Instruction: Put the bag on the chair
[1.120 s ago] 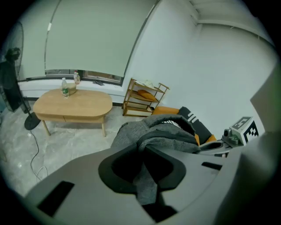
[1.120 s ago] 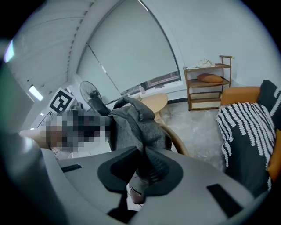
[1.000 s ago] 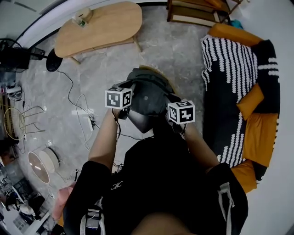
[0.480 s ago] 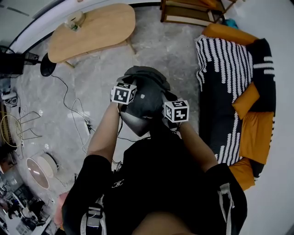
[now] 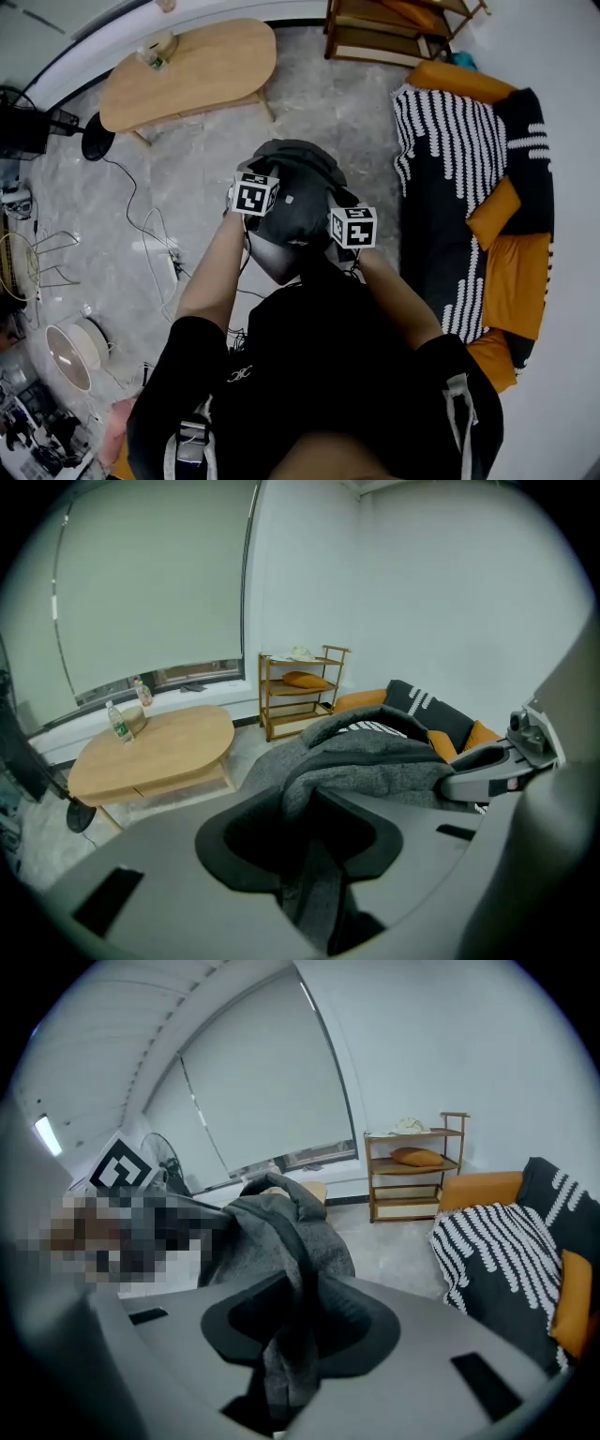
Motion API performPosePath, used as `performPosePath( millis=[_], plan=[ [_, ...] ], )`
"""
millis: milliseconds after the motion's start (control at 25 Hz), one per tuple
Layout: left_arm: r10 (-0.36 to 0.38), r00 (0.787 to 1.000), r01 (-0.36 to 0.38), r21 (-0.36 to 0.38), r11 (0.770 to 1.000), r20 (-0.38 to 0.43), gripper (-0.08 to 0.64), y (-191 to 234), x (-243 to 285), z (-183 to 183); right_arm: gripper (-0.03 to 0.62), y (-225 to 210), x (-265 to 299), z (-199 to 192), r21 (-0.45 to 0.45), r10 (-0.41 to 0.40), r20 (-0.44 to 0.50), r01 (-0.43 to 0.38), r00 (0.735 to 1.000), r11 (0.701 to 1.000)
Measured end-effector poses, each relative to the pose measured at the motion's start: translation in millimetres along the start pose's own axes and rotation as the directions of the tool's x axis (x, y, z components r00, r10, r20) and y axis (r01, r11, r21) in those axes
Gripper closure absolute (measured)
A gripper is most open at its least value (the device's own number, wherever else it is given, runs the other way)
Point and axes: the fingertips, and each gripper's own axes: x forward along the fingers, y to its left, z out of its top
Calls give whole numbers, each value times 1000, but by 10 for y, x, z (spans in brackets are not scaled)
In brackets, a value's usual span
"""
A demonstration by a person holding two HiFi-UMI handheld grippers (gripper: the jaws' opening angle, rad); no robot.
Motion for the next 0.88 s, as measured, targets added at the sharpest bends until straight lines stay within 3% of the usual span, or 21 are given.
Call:
performPosePath(
  millis=[200, 440, 560, 720, 880],
  plan=[
    [14, 999, -13, -26, 1000, 42, 408, -1, -400, -58, 428, 92, -323, -5, -19, -25, 15, 25, 1000, 999],
    [87, 980, -80, -47, 996, 182, 408, 43, -1182, 40, 430, 357, -848, 441, -57, -13, 183, 24, 983, 998],
    [127, 952, -118, -48, 992, 277, 423, 31, -1709, 206, 447, 683, -1178, 817, -111, 36, 307, -1, 951, 994],
    [200, 898, -191, -62, 980, 393, 494, 23, -2510, 430, 566, 1205, -1739, 1323, -201, 106, 494, -5, 863, 980],
    [242, 838, -227, -92, 970, 489, 526, 17, -3266, 533, 581, 1647, -2100, 1578, -258, 194, 540, -59, 819, 964]
  ],
)
